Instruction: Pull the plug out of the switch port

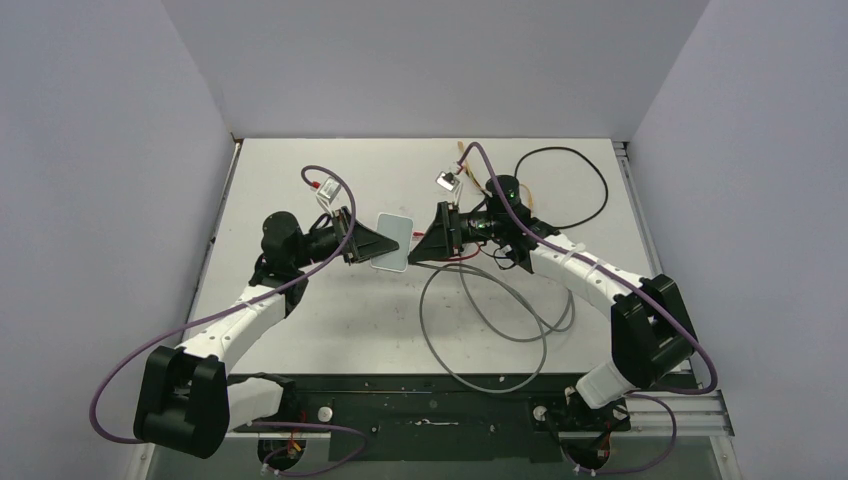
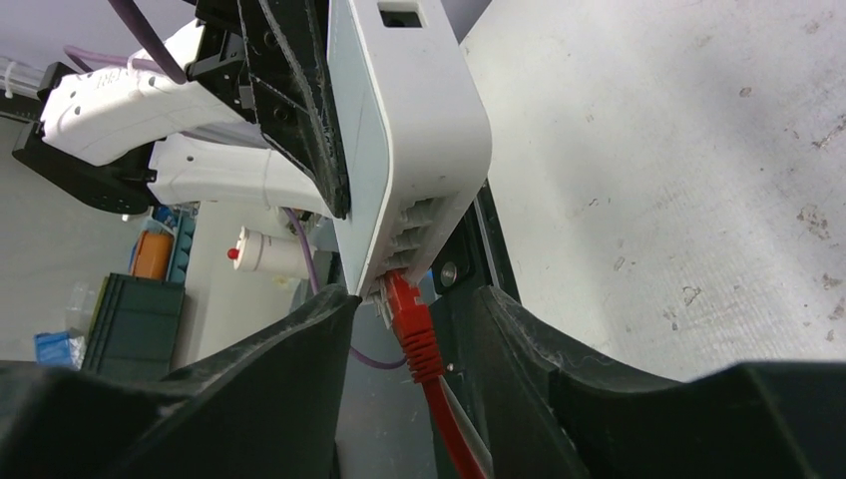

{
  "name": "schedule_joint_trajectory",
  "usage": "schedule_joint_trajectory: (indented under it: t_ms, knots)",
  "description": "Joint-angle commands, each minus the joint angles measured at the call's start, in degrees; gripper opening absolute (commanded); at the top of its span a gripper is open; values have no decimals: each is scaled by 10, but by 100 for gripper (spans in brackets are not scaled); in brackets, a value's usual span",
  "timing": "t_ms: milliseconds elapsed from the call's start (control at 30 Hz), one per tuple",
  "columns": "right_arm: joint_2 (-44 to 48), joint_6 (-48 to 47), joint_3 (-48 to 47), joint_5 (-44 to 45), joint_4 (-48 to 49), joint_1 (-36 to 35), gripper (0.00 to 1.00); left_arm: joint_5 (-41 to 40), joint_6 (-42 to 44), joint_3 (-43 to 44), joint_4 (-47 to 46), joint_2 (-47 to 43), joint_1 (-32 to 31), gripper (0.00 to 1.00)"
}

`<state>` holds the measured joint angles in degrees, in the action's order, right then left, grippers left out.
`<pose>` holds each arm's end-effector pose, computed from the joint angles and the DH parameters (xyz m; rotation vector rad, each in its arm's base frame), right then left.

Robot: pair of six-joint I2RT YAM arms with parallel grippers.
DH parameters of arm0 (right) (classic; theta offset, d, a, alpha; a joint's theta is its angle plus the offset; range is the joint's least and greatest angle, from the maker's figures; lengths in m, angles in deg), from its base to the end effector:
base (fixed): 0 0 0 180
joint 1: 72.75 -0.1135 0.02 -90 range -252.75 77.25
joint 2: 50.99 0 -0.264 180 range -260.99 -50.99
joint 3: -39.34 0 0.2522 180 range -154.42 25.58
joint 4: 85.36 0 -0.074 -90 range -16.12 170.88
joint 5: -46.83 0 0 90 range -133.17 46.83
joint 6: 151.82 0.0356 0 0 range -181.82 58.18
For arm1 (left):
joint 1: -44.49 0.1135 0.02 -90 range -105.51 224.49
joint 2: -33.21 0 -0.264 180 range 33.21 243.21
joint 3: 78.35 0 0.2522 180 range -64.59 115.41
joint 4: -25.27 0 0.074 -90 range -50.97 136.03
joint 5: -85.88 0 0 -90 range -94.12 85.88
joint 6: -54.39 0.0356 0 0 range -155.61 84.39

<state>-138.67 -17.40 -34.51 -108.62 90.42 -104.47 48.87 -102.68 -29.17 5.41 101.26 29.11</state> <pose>0.2710 0.2056 0.2895 -0.7025 2.0807 1.8977 0.2387 -0.0951 0.2784 0.0346 1.8915 -1.7639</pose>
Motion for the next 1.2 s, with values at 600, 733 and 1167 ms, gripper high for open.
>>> schedule_joint_trajectory:
  t_ms: [600, 733, 1167]
  knots:
    - [16, 33, -6, -23, 86, -5, 34, -2, 2, 16, -43, -24, 3, 0]
    - [20, 34, -5, -26, 89, -4, 45, -3, 2, 17, -43, -23, 3, 0]
    - [29, 40, 4, -28, 98, 2, 38, -4, 2, 15, -42, -24, 3, 0]
